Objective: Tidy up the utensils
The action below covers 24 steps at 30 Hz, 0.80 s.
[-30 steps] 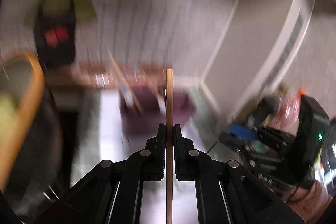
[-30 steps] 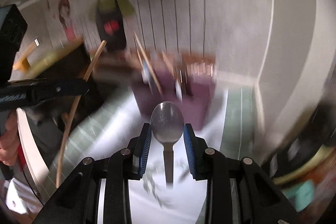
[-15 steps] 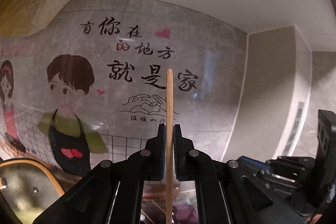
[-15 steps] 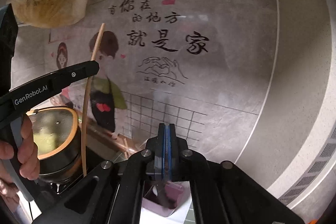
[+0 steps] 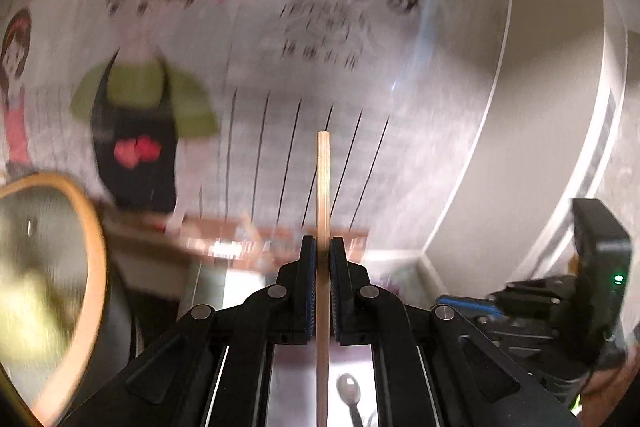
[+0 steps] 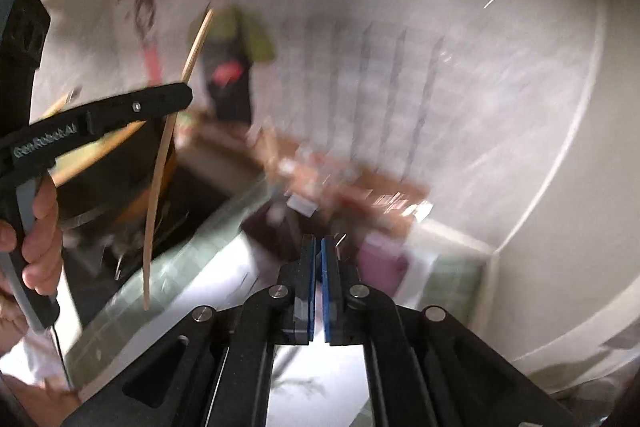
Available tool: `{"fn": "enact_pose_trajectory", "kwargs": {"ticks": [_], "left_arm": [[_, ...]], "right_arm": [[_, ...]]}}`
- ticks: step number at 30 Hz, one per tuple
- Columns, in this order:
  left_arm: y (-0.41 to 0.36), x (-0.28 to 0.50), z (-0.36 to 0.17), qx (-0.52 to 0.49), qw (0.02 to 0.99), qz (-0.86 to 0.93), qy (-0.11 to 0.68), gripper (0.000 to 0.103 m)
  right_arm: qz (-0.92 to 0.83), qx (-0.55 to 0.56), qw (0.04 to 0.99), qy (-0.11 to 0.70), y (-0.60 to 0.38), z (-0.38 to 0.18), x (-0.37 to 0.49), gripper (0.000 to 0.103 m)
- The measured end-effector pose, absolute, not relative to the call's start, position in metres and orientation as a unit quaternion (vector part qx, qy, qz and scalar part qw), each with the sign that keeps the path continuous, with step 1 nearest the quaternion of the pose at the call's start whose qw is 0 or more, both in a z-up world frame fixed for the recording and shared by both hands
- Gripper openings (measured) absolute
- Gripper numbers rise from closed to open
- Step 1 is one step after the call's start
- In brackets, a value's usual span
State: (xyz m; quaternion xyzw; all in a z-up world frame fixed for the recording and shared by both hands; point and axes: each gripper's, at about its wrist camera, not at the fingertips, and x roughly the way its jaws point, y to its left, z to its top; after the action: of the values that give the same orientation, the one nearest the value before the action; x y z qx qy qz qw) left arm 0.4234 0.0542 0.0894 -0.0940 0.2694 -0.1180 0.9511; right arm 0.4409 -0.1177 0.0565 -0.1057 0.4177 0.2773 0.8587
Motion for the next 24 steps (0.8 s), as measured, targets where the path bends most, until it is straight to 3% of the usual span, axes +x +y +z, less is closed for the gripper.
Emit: {"fn": "enact_pose_trajectory", "kwargs": {"ticks": [4, 6, 7, 8, 16, 21, 24], "left_arm": [[0.059, 0.397, 0.049, -0.082, 0.937, -0.110, 0.321, 0.007], [0.062, 0.387, 0.031, -0.083, 0.930, -0.107, 0.341, 0.007], [0.063, 0.382, 0.020, -0.083, 0.926, -0.103, 0.355, 0.007], [0.065, 0.378, 0.013, -0.084, 0.924, -0.099, 0.360, 0.007], [0.071, 0.355, -0.010, -0.083, 0.915, -0.086, 0.385, 0.007], [0.072, 0.351, -0.011, -0.077, 0.915, -0.086, 0.386, 0.007], [0.071, 0.352, -0.011, -0.083, 0.912, -0.087, 0.391, 0.007]], "right_arm": [[0.293, -0.125, 0.818, 0.479, -0.104, 0.001, 0.421, 0.010], [0.287, -0.109, 0.803, 0.510, -0.101, -0.028, 0.415, 0.027], [0.281, -0.096, 0.801, 0.520, -0.101, -0.040, 0.413, 0.041], [0.272, -0.086, 0.800, 0.527, -0.103, -0.049, 0.411, 0.044], [0.148, -0.043, 0.808, 0.568, -0.088, -0.103, 0.429, 0.044], [0.099, -0.084, 0.807, 0.576, -0.071, -0.118, 0.430, 0.044], [0.100, -0.101, 0.813, 0.565, -0.066, -0.121, 0.422, 0.032]]}}
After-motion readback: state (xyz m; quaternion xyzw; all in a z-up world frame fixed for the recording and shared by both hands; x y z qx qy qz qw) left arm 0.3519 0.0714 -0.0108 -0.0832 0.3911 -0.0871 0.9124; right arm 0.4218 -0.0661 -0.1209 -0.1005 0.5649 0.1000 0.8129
